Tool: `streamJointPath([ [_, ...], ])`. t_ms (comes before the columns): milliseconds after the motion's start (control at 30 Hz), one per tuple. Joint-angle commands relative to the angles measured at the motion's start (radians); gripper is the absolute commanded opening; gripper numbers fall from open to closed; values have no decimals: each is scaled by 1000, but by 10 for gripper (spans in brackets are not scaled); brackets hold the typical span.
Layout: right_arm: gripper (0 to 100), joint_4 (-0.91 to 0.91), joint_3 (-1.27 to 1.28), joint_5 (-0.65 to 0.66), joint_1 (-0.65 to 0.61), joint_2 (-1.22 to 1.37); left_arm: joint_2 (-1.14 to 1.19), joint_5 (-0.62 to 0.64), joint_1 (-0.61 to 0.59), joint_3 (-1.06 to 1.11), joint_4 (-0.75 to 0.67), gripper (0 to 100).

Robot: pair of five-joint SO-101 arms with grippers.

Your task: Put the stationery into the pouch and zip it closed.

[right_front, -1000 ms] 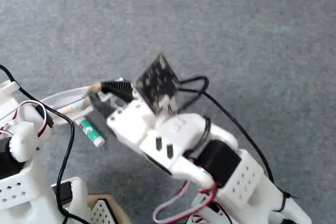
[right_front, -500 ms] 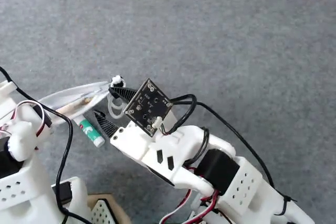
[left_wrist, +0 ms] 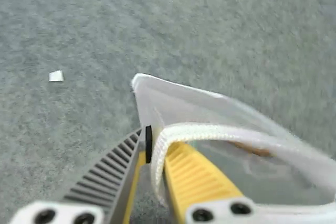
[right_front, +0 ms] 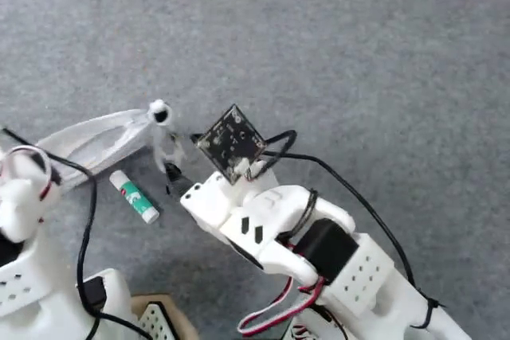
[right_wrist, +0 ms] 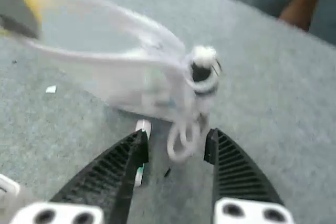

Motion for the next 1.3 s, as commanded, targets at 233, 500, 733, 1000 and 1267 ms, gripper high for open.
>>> streamJointPath([
  [233,188,-114,150,-83,-9,36,-5,15,-259,-62,-3,28],
  [500,188,-198,-28,-110,-49,444,-5,51,-384,-62,-3,28],
  [733,188,-221,-298,-301,-83,808,-5,48,-495,-61,-8,28],
  [1000,188,-144,-501,-353,-169,1086,-5,8,-513,-61,-8,28],
  [1267,188,-150,-651,-350,-164,1265,-5,8,-513,-61,-6,28],
])
